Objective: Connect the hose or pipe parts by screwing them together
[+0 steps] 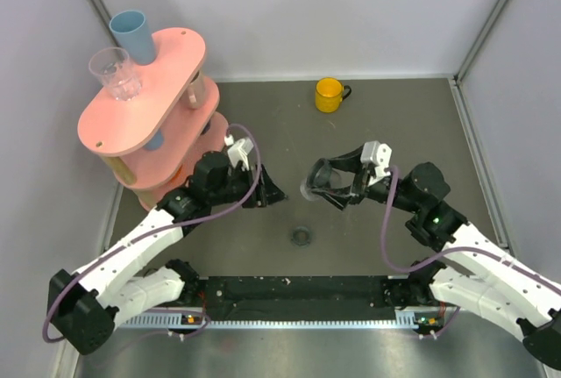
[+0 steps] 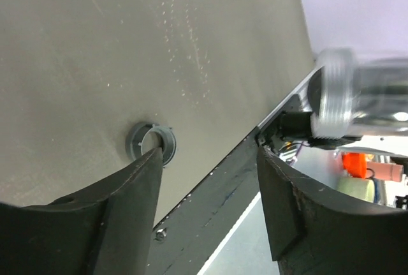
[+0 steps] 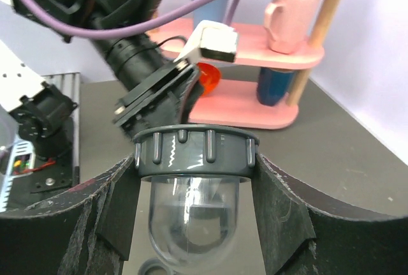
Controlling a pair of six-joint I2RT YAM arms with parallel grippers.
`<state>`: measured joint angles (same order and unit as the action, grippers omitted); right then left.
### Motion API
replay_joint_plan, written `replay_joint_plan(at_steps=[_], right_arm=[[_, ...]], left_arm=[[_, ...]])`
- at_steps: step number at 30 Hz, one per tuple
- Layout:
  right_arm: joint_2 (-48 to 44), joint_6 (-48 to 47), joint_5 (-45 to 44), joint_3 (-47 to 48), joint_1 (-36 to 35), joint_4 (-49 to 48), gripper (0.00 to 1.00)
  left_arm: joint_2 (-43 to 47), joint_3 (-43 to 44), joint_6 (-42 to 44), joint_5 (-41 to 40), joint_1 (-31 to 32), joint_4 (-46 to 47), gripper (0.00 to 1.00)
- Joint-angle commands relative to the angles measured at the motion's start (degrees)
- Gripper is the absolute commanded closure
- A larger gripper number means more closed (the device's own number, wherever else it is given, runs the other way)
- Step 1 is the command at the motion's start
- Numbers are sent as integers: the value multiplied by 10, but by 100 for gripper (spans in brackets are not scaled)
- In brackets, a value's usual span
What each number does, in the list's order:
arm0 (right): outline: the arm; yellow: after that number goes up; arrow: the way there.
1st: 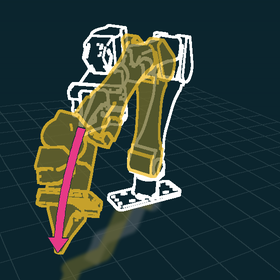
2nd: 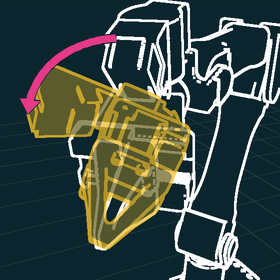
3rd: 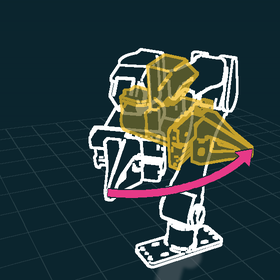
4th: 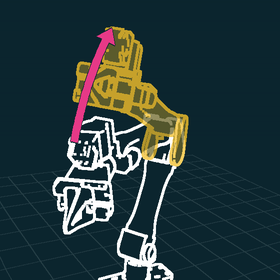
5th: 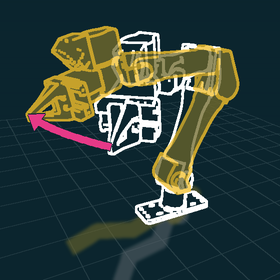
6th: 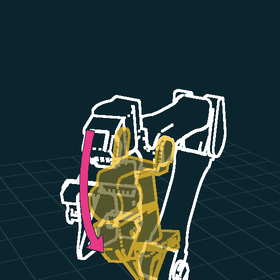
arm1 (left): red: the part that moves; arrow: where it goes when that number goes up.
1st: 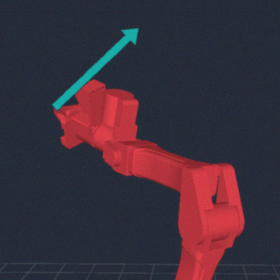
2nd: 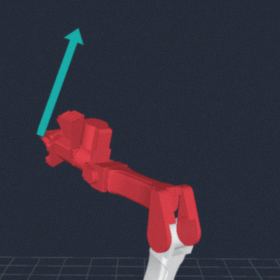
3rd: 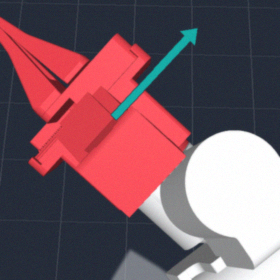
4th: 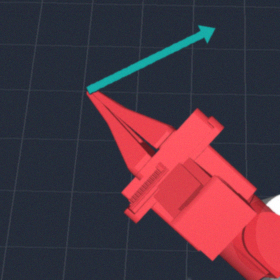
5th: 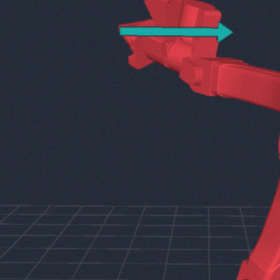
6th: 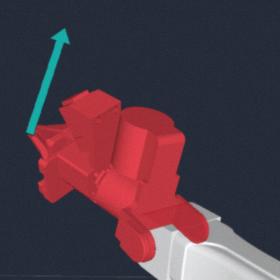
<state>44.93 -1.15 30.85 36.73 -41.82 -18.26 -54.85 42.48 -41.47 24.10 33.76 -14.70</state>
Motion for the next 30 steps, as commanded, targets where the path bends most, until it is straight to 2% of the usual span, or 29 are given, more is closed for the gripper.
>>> replay_joint_plan(at_steps=[1,4,10,12,14,24,30], right_arm=[[-48,-36,-102,18,4,38,80],[-69,-40,-151,10,5,64,80],[-143,-37,-229,-11,5,115,79],[-171,-37,-241,-16,6,132,79],[-192,-37,-250,-23,5,147,79],[-238,-43,-272,-16,6,197,79],[-237,-47,-273,-13,5,199,79]], left_arm=[[-11,-21,16,-70,60,-11,32],[-44,-14,21,-141,116,-34,29],[-133,10,26,-181,180,-48,23],[-171,29,30,-193,202,-59,15],[-207,44,35,-208,213,-63,13],[-315,135,70,-236,248,-101,18],[-346,147,82,-252,253,-118,20]])
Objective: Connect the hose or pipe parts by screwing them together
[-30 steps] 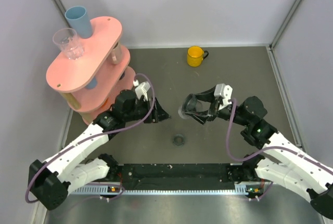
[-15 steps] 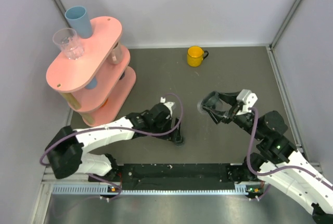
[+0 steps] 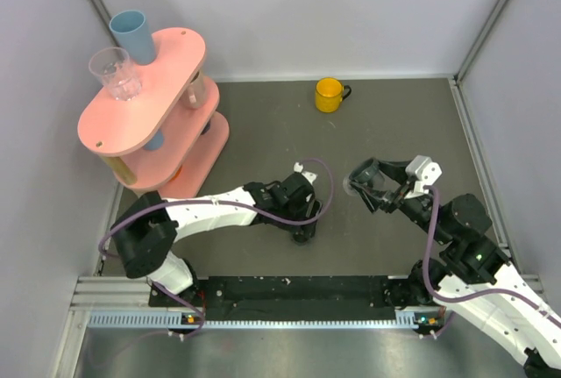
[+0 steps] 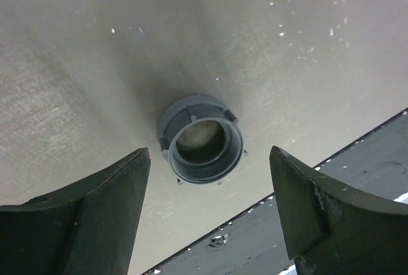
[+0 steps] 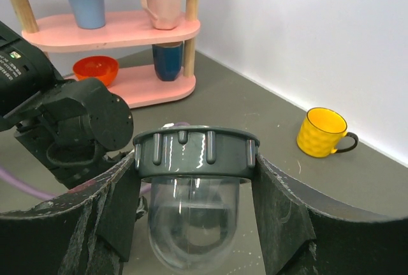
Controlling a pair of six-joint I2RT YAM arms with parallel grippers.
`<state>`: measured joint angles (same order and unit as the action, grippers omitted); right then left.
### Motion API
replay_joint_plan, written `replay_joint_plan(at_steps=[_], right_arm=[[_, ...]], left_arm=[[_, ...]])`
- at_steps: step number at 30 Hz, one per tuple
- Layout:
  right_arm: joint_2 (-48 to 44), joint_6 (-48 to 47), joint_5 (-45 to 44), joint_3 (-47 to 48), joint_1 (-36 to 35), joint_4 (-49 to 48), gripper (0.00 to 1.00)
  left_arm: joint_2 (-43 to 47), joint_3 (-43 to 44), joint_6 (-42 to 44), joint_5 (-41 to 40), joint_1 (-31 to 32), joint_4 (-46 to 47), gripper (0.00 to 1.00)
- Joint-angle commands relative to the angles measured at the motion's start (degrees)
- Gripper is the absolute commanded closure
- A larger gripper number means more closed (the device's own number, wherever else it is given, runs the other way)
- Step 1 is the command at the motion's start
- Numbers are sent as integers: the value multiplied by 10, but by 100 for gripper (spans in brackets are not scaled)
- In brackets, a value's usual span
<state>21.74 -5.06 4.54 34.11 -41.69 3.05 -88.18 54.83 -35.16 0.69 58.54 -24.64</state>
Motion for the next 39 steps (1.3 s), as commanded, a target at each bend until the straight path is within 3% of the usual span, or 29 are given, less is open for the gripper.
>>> replay_joint_plan(at_steps=[1,16,17,21,24,28,29,35,39], right_arm=[[-6,-8,-10,13,5,-13,79],[-3,-10,-10,12,4,-13,79],[-2,-10,-10,12,4,-12,79],[1,-13,-8,12,4,-11,79],[9,-20,8,9,4,-11,79],[31,-26,44,-4,4,-26,79],[40,-28,53,-3,4,-26,80],[110,-73,109,23,2,-21,80],[136,-127,133,21,-5,-74,79]], left_arm=[[-22,26,21,-19,5,-20,20],[-67,41,23,-30,13,-29,37],[-67,41,23,-30,13,-29,41],[-60,43,23,-31,13,-30,81],[-49,55,16,-37,12,-51,100],[-10,63,21,-10,-5,-63,100],[20,60,19,50,-14,-56,100],[175,3,-7,228,-134,9,100],[246,7,-9,276,-212,8,100]])
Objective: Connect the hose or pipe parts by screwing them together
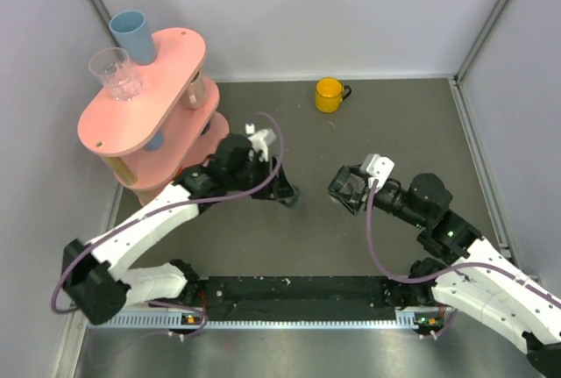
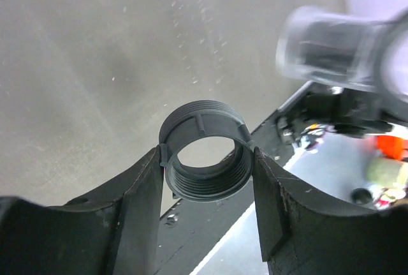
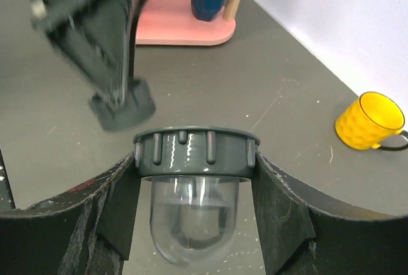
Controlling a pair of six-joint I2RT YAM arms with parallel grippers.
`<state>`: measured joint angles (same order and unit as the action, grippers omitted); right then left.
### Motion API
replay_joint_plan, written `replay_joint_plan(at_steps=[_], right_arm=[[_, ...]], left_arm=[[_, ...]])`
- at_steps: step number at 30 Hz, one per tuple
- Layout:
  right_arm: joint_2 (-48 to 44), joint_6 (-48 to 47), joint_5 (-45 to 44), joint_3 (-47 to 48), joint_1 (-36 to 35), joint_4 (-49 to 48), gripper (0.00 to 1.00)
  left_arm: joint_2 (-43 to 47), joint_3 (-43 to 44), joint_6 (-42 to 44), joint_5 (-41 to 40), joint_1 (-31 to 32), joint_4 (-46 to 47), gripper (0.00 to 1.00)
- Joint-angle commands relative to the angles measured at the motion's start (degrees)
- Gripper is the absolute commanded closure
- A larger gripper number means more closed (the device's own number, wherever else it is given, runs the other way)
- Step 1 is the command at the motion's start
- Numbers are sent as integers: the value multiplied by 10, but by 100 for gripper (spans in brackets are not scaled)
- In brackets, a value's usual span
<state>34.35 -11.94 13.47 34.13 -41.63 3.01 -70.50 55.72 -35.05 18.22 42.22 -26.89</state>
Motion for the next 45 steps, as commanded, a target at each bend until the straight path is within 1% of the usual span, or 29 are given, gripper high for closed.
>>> replay_joint_plan(at_steps=[1,2,3,4,6,10,12,16,18,23,29,31,38,45], right_arm=[[13,-69,77,16,-6,-90,80],[18,-77,100,10,-6,-111,80],[19,-90,115,1,-7,-169,82],[19,-92,133,-20,-8,-205,83],[31,-103,145,-27,-12,-238,84],[63,-135,158,3,-36,-210,84],[71,-138,157,3,-43,-223,84],[90,-146,158,22,-57,-228,84],[104,-161,154,27,-68,-233,84],[120,-172,153,37,-72,-248,85],[133,-183,155,50,-82,-245,85],[141,-190,151,58,-87,-235,85],[172,-209,134,75,-119,-245,86],[186,-200,128,82,-133,-267,87]], left_arm=[[90,0,-15,110,-57,32,100],[98,1,-19,121,-66,36,100],[106,4,-24,151,-81,48,100],[118,6,-38,166,-88,54,100],[128,9,-51,200,-100,75,100],[153,11,-90,239,-115,98,100],[158,7,-104,249,-123,109,100],[162,-16,-171,301,-134,198,100],[159,-29,-188,314,-135,232,100],[150,-22,-177,306,-136,214,100],[149,-30,-198,308,-136,235,100],[147,-31,-201,309,-136,236,100],[141,-33,-191,302,-136,221,100],[144,-46,-191,290,-136,223,100]])
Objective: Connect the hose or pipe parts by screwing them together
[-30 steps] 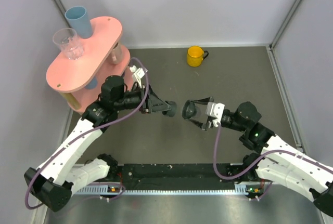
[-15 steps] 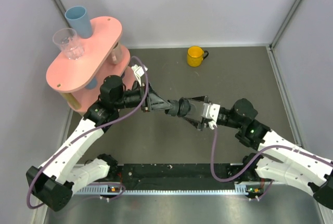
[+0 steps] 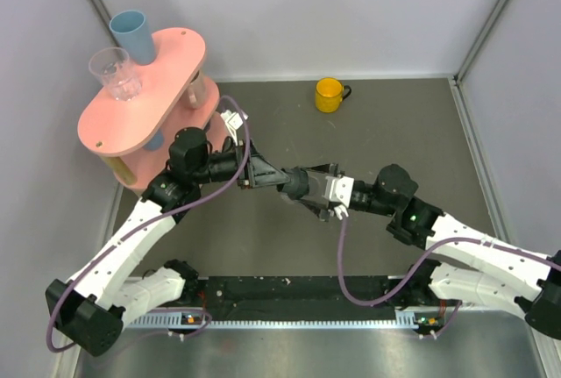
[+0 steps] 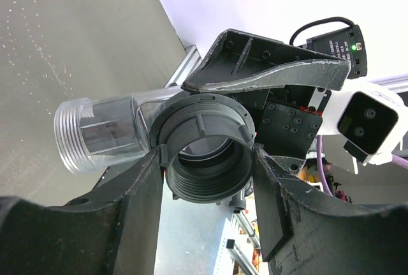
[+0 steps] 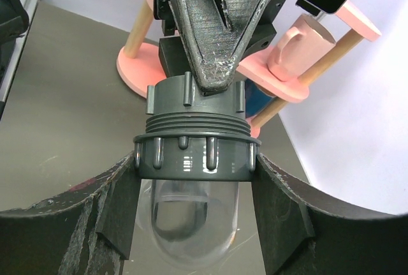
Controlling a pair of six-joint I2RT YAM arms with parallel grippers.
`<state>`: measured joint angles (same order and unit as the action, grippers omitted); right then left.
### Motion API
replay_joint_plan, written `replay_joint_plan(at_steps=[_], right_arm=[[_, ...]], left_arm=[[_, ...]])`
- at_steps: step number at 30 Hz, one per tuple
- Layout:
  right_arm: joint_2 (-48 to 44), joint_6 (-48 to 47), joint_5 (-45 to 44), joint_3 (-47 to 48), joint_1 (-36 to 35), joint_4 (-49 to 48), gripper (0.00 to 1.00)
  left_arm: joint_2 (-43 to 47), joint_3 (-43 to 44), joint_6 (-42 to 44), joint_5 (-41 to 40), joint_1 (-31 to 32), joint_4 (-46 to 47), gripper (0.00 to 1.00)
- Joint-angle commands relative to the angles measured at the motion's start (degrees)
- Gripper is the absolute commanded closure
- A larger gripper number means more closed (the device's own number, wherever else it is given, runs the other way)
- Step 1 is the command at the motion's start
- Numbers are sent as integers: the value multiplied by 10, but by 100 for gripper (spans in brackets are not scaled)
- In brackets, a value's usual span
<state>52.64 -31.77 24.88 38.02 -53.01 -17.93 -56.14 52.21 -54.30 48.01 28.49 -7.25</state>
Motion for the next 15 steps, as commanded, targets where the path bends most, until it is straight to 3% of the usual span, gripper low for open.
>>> replay_joint_plan(at_steps=[1,15], right_arm=[[4,2,15,43,-19,-60,88],[11,12,0,73,-19,-3,95]], left_arm=[[1,-15,0,-6,2,29,100],[-35,4,68,3,2,-38,100]])
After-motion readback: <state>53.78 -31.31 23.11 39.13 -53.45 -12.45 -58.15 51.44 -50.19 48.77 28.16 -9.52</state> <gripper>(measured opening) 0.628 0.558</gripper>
